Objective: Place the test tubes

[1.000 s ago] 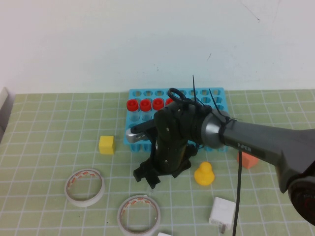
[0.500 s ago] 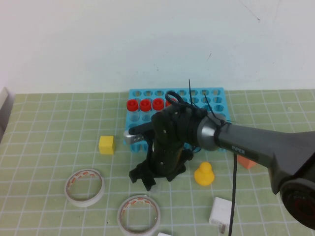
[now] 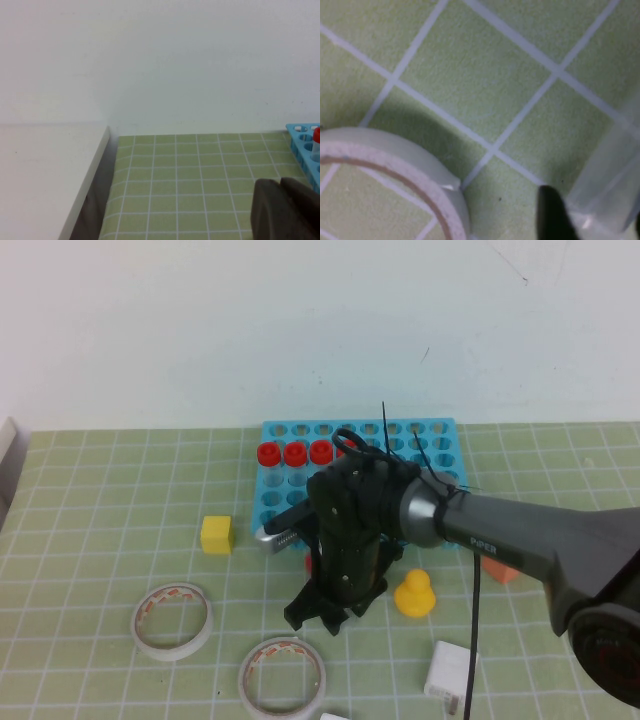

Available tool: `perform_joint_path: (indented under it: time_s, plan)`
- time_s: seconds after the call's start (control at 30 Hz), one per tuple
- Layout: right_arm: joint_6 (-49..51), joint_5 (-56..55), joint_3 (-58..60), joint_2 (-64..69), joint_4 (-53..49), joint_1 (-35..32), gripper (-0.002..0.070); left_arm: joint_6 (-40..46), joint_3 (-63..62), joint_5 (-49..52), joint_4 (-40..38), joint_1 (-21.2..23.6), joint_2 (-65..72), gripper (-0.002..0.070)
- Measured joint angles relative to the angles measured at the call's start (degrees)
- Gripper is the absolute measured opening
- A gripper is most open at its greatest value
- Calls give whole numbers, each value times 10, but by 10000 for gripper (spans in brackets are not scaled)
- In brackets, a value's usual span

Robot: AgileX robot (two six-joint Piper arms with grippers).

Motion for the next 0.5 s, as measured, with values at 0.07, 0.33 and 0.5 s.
perform_joint_path:
  time_s: [0.07, 0.33, 0.5]
  plan:
    - [-5, 1, 0, 0, 0, 0, 251, 0, 0, 0, 0, 0, 0, -1]
    - [-18, 15, 0, 0, -4, 0, 232, 0, 0, -4, 0, 0, 0, -1]
    - [-33, 49, -9, 0, -6, 0, 231, 0, 0, -4, 0, 0, 0, -1]
